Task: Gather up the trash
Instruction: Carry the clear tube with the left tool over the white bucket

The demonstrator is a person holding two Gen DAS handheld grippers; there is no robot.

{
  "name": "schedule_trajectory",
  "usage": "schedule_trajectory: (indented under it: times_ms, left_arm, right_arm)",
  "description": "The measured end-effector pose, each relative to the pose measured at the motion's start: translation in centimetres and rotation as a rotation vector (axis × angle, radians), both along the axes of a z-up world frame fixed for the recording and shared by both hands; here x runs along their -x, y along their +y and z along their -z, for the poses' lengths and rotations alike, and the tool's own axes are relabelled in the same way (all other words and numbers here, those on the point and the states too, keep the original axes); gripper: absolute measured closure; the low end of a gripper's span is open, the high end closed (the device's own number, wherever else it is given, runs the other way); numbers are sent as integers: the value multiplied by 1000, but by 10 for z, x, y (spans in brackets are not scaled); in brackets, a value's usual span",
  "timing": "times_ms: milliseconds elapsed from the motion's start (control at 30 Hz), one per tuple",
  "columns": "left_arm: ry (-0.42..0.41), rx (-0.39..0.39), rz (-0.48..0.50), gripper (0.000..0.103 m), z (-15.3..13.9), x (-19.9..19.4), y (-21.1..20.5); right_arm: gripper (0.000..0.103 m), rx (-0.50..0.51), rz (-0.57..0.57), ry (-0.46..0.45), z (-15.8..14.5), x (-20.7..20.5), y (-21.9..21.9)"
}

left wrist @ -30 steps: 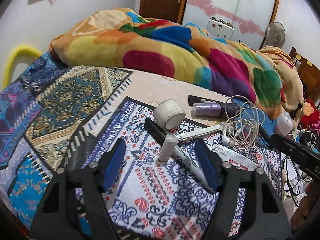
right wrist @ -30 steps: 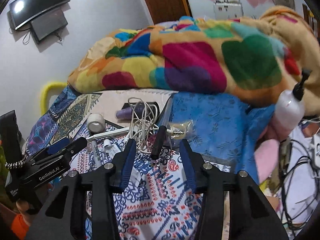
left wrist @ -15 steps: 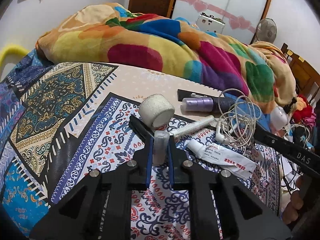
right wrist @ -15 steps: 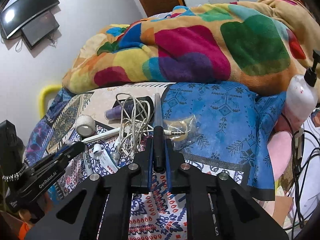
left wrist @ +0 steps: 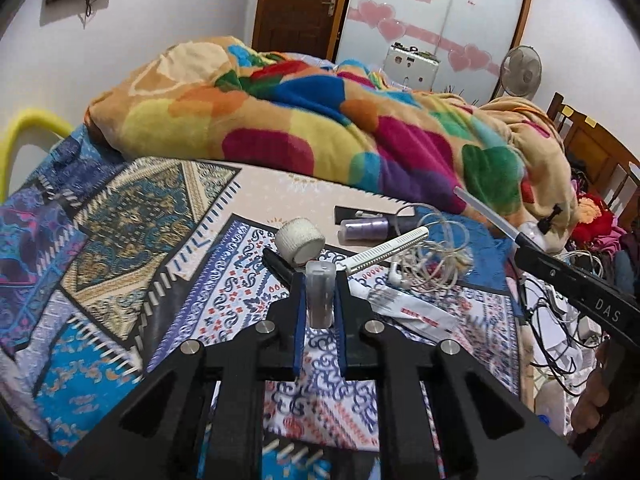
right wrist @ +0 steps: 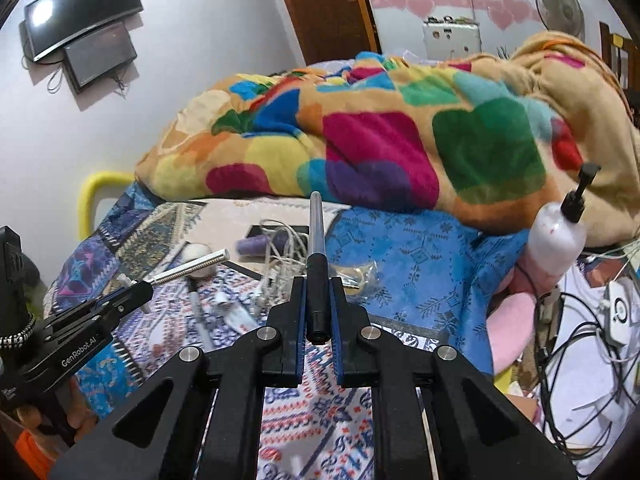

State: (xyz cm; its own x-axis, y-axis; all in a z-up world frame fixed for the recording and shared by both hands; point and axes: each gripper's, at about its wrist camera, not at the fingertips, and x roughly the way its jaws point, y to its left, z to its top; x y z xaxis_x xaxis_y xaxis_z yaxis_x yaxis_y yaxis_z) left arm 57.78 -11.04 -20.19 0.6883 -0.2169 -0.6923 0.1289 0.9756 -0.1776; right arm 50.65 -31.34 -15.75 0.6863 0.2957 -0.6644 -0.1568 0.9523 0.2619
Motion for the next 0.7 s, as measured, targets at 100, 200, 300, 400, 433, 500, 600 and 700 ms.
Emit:
schedule_trajectory:
  times_ms: [100,200,300,400,433,500,600,700]
  left_arm:
    - [-15,-9,-2,91,-17,15,3]
    - [-27,-19,-8,91,-34,34,9]
    - [-45,-27,-33,91,-52,57,18]
    - [-56,-32,-50,91,-67,78,28]
    - [-59,-38,-56,91,-71,87,31]
    - [-66,-49,-70,91,-80,104,39]
    - [-82,-63,-93,91,-92,131,53]
    - [-92,-69,-124,91,-101,157,69]
  right_arm:
    - [93,8,-19,-23,-18,13,5]
    - [94,23,-39,-50,-35,29,11]
    - [93,46,-58,-82,-51,47,19]
    - [93,42,-93,-95,-65,64,27]
    - [93,46,-102,-105,-70,71,31]
    - [93,47,-121,-119,-78,84,38]
    - [93,42,-155,-137,-90,103,52]
    - [93,38,-189,-150,-98,120,68]
